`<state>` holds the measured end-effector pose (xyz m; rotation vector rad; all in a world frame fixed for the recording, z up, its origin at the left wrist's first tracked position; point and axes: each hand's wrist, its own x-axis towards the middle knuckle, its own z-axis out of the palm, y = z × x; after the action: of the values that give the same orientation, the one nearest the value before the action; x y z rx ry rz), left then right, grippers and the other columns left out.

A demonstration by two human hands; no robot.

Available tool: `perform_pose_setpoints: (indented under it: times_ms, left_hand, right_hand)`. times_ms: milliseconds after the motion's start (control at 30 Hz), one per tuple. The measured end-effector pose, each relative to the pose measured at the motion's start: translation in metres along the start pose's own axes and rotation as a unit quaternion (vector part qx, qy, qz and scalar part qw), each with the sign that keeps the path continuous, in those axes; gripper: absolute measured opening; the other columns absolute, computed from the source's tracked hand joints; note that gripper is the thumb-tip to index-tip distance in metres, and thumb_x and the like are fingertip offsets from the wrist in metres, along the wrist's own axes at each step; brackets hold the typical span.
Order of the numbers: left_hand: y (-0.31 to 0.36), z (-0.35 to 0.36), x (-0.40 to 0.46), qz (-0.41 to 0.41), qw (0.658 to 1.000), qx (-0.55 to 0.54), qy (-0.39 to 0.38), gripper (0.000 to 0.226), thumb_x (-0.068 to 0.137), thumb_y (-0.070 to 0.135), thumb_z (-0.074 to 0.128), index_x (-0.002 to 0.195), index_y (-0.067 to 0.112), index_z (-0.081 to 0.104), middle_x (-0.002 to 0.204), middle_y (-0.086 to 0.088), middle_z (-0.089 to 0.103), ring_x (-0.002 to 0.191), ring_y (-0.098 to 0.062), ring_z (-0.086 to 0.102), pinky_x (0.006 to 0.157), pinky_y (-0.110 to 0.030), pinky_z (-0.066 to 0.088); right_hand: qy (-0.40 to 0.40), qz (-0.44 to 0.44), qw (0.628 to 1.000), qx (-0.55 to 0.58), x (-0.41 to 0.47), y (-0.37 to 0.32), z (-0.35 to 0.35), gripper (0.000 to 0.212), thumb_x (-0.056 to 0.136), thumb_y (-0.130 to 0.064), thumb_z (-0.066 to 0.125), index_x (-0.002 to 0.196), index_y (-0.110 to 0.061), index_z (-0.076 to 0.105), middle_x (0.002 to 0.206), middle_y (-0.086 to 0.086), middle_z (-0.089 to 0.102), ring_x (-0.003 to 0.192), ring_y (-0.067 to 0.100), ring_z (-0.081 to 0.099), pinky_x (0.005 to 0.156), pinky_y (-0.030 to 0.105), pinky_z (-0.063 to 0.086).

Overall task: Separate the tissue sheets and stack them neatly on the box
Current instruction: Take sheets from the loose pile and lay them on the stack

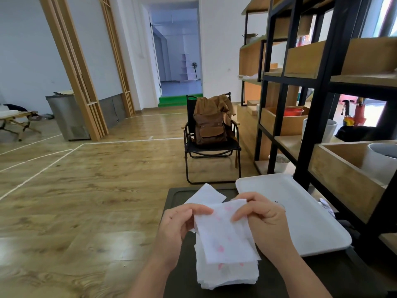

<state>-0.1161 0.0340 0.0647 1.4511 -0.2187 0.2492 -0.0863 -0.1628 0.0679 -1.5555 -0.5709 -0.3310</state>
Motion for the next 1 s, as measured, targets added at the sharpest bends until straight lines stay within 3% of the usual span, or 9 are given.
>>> perform_pose_setpoints:
  times_ms: [133, 200, 300, 433, 500, 633, 767, 867, 1000]
  left_hand:
    - [-0.005, 0.009, 0.000, -0.038, 0.998, 0.041, 0.043, 0.036, 0.072, 0.053, 0.059, 0.089, 0.025, 0.075, 0.089, 0.002, 0.070, 0.083, -0.018, 0.062, 0.070, -0.032, 0.050]
    - [-0.008, 0.012, 0.000, -0.047, 0.995, 0.063, 0.055, 0.028, 0.068, 0.047, 0.070, 0.092, 0.033, 0.071, 0.089, 0.005, 0.069, 0.081, -0.018, 0.063, 0.062, -0.033, 0.054]
    - [-0.011, 0.016, 0.000, -0.064, 0.994, 0.077, 0.054, 0.025, 0.075, 0.033, 0.070, 0.099, 0.041, 0.066, 0.107, 0.002, 0.070, 0.095, -0.026, 0.069, 0.063, -0.039, 0.059]
    - [-0.019, 0.016, -0.003, -0.059, 0.994, 0.088, 0.040, 0.034, 0.085, 0.021, 0.065, 0.108, 0.046, 0.061, 0.123, 0.001, 0.065, 0.105, -0.027, 0.066, 0.078, -0.044, 0.060]
    - [-0.024, 0.014, -0.006, -0.068, 0.994, 0.084, 0.031, 0.041, 0.090, 0.013, 0.063, 0.113, 0.047, 0.060, 0.127, 0.001, 0.063, 0.109, -0.026, 0.064, 0.086, -0.048, 0.057]
    - [-0.030, 0.014, -0.013, -0.091, 0.992, 0.086, 0.014, 0.053, 0.095, 0.006, 0.060, 0.119, 0.053, 0.058, 0.121, 0.008, 0.067, 0.097, -0.019, 0.068, 0.080, -0.034, 0.058]
    - [-0.039, 0.012, -0.022, -0.120, 0.985, 0.125, 0.010, 0.059, 0.092, 0.007, 0.062, 0.127, 0.054, 0.053, 0.123, 0.012, 0.063, 0.084, -0.016, 0.070, 0.077, -0.033, 0.060]
    - [-0.049, 0.010, -0.027, -0.166, 0.979, 0.121, -0.021, 0.060, 0.091, 0.005, 0.062, 0.131, 0.048, 0.051, 0.127, 0.006, 0.064, 0.087, -0.018, 0.073, 0.084, -0.045, 0.059]
    - [-0.061, 0.006, -0.032, -0.207, 0.970, 0.120, -0.040, 0.062, 0.088, 0.007, 0.065, 0.132, 0.047, 0.048, 0.129, 0.005, 0.063, 0.091, -0.019, 0.074, 0.084, -0.043, 0.059]
  right_hand:
    - [0.051, 0.013, 0.998, -0.032, 0.000, 0.004, 0.003, 0.047, 0.092, 0.007, 0.055, 0.079, -0.033, 0.075, 0.089, -0.008, 0.070, 0.083, 0.009, 0.067, 0.066, 0.016, 0.052]
    - [0.076, 0.073, 0.994, -0.016, 0.002, 0.009, 0.007, 0.035, 0.103, -0.013, 0.044, 0.106, -0.042, 0.064, 0.089, -0.008, 0.072, 0.083, 0.007, 0.069, 0.067, 0.016, 0.053]
    - [0.060, 0.257, 0.960, 0.096, 0.004, 0.014, 0.013, 0.020, 0.102, -0.032, 0.044, 0.113, -0.041, 0.057, 0.091, -0.005, 0.074, 0.085, 0.012, 0.072, 0.067, 0.024, 0.057]
    - [-0.006, 0.364, 0.923, 0.122, -0.008, 0.022, 0.015, 0.034, 0.091, -0.036, 0.064, 0.123, -0.026, 0.060, 0.107, 0.000, 0.073, 0.098, 0.020, 0.070, 0.085, 0.040, 0.059]
    - [-0.011, 0.399, 0.903, 0.160, -0.012, 0.023, 0.016, 0.032, 0.091, -0.033, 0.065, 0.121, -0.020, 0.062, 0.107, 0.004, 0.073, 0.098, 0.023, 0.071, 0.085, 0.042, 0.058]
    - [0.033, 0.332, 0.941, 0.054, -0.011, 0.025, 0.013, 0.031, 0.091, -0.022, 0.066, 0.118, -0.035, 0.057, 0.096, -0.003, 0.075, 0.090, 0.017, 0.072, 0.079, 0.042, 0.060]
    - [0.046, 0.240, 0.965, -0.099, -0.017, 0.028, 0.008, 0.037, 0.088, -0.023, 0.069, 0.112, -0.046, 0.054, 0.076, -0.009, 0.071, 0.071, 0.002, 0.067, 0.054, 0.012, 0.049]
    - [0.025, 0.249, 0.959, -0.129, -0.025, 0.039, 0.005, 0.038, 0.087, -0.019, 0.069, 0.113, -0.043, 0.055, 0.071, -0.006, 0.069, 0.067, 0.005, 0.065, 0.052, 0.013, 0.047]
    - [0.001, 0.277, 0.945, -0.175, -0.036, 0.054, 0.002, 0.036, 0.087, -0.022, 0.068, 0.112, -0.043, 0.054, 0.080, -0.006, 0.068, 0.072, 0.007, 0.065, 0.060, 0.016, 0.049]
